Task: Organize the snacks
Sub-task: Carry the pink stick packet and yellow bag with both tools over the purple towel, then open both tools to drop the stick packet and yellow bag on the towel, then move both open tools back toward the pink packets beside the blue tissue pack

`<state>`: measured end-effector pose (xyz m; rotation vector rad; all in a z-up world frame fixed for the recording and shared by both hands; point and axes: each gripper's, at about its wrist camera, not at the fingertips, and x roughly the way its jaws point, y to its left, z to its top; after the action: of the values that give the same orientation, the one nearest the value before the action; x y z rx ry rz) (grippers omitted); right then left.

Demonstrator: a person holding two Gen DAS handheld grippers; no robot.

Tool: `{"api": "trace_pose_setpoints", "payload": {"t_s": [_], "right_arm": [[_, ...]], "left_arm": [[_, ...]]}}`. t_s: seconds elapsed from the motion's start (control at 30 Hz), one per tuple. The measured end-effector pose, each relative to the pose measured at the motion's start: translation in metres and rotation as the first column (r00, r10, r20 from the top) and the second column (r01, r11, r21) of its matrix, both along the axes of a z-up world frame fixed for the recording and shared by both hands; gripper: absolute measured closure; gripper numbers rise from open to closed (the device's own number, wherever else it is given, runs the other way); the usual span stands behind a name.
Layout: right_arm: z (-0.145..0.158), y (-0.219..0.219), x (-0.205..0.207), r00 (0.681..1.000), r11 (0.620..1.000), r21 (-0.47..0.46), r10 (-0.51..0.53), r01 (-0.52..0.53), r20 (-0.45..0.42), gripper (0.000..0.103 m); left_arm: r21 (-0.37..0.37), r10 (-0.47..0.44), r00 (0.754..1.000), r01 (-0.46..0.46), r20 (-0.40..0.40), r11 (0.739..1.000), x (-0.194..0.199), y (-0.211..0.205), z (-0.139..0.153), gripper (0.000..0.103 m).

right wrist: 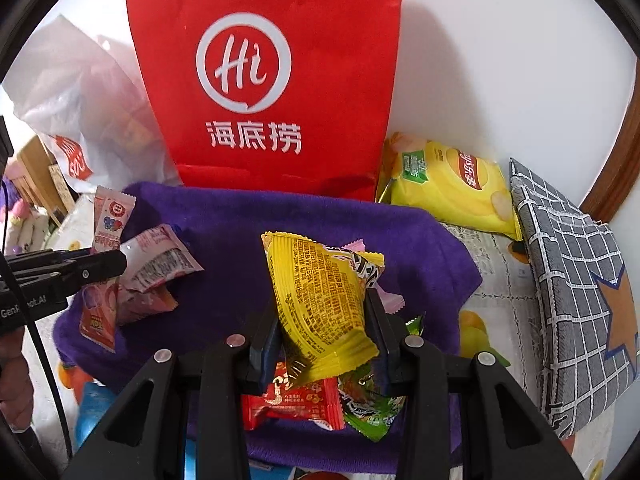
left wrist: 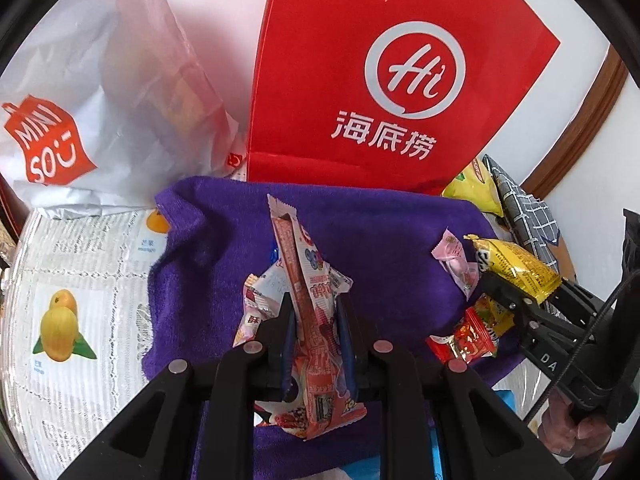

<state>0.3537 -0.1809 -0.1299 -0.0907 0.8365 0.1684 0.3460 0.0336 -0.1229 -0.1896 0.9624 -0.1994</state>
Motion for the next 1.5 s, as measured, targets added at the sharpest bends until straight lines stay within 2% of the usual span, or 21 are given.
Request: {"api": "trace_pose_setpoints", "payload": {"t_s": [0.3, 0.43, 0.5, 0.53, 0.67, 0.77, 0.9, 1.07, 1.3, 1.5], "right_arm": [[-0.009, -0.001, 0.006, 1.0, 1.0, -0.017, -0.006, 0.006, -0.022, 0.064], [-0.007, -0.002, 0.003, 1.0, 1.0, -0.024, -0.016, 0.016, -0.01, 0.052], [-0.003, -0.003, 0.0, 1.0, 1.0, -0.019, -0.017, 0.017, -0.001, 0.05], [0.0, -0.003, -0.002, 1.0, 1.0, -0.017, -0.021, 0.021, 0.006, 0.05], [0.012, -0.006, -0.009, 0.999, 0.999, -0.019, -0.04, 0.04, 0.027, 0.047], [0.022, -0.008, -0.016, 0.998, 0.999, -0.007, -0.05, 0.05, 0.042, 0.045], [0.034, -0.012, -0.031, 0.996, 0.998, -0.004, -0.068, 0.068, 0.058, 0.039], [0.048, -0.023, -0.053, 0.99, 0.994, 0.004, -0.109, 0.109, 0.085, 0.025], [0.063, -0.04, -0.088, 0.98, 0.985, 0.037, -0.173, 0.17, 0.101, 0.021], [0.074, -0.046, -0.124, 0.972, 0.98, 0.063, -0.195, 0.188, 0.132, 0.021]], "left_arm": [[-0.005, -0.013, 1.0, 0.013, -0.007, 1.0, 0.004, -0.001, -0.005, 0.082], [-0.009, -0.025, 1.0, 0.025, -0.015, 1.0, 0.003, -0.004, -0.005, 0.082], [-0.009, -0.033, 0.999, 0.033, -0.019, 0.999, 0.003, -0.005, -0.005, 0.081], [-0.009, -0.038, 0.999, 0.037, -0.022, 0.999, 0.003, -0.007, -0.005, 0.079], [0.026, -0.043, 0.999, 0.043, -0.017, 0.999, 0.0, -0.014, -0.002, 0.057], [0.031, -0.046, 0.999, 0.046, 0.012, 0.998, -0.005, -0.016, 0.007, 0.047], [0.036, -0.053, 0.998, 0.051, 0.034, 0.998, -0.013, -0.019, 0.018, 0.046], [0.052, -0.052, 0.997, 0.049, 0.061, 0.997, -0.032, -0.019, 0.034, 0.046], [0.093, -0.043, 0.993, 0.032, 0.111, 0.995, -0.072, -0.016, 0.058, 0.046], [0.095, -0.027, 0.989, 0.013, 0.145, 0.995, -0.107, -0.009, 0.072, 0.046]]}}
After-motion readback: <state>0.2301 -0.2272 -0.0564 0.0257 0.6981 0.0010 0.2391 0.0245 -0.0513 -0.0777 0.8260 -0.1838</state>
